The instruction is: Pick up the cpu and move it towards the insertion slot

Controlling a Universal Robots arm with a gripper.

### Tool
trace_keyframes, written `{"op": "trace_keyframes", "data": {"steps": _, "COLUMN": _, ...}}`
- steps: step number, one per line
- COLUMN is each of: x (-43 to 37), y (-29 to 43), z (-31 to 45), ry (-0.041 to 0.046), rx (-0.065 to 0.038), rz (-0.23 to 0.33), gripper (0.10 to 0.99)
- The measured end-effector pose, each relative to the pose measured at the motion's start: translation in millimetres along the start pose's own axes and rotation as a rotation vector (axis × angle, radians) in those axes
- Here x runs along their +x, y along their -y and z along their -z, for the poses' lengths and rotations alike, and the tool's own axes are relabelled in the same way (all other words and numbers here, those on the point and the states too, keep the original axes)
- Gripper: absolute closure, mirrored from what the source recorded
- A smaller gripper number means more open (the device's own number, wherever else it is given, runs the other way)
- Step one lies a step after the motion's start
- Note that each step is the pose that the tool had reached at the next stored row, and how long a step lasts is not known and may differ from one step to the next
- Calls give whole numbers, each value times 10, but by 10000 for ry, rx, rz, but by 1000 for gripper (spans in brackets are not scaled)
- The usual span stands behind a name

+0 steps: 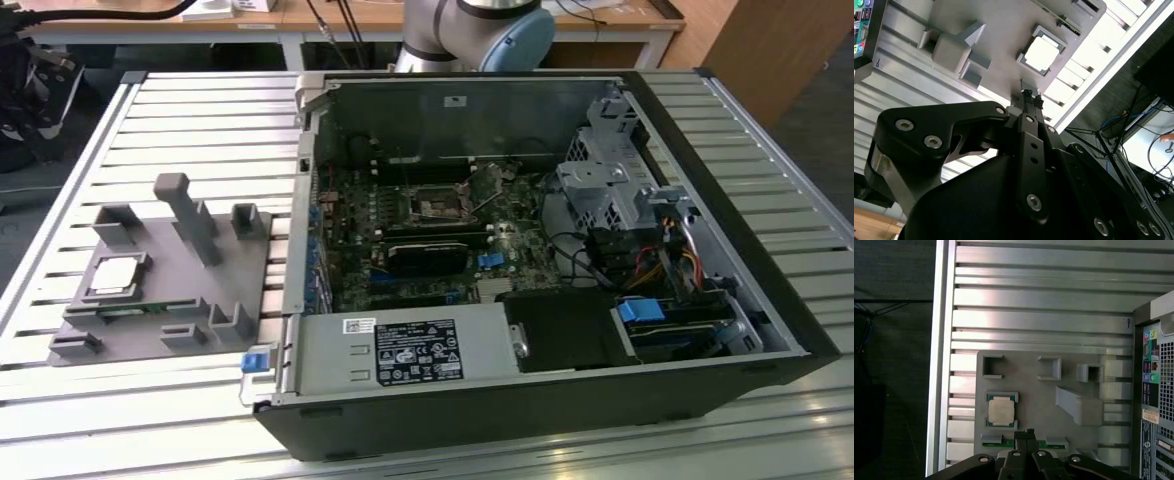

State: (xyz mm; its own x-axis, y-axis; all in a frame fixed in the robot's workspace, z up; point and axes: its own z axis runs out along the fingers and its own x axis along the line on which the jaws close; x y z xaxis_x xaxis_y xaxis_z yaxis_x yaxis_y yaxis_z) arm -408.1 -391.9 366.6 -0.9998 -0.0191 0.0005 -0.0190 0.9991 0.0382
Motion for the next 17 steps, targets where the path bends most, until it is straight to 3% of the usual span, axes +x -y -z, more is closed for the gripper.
{"op": "trace_keyframes", "data": {"steps": 17, "x": 30, "y": 12, "z": -59, "ry": 0, "rx": 0, "rz": 1, "gripper": 980}}
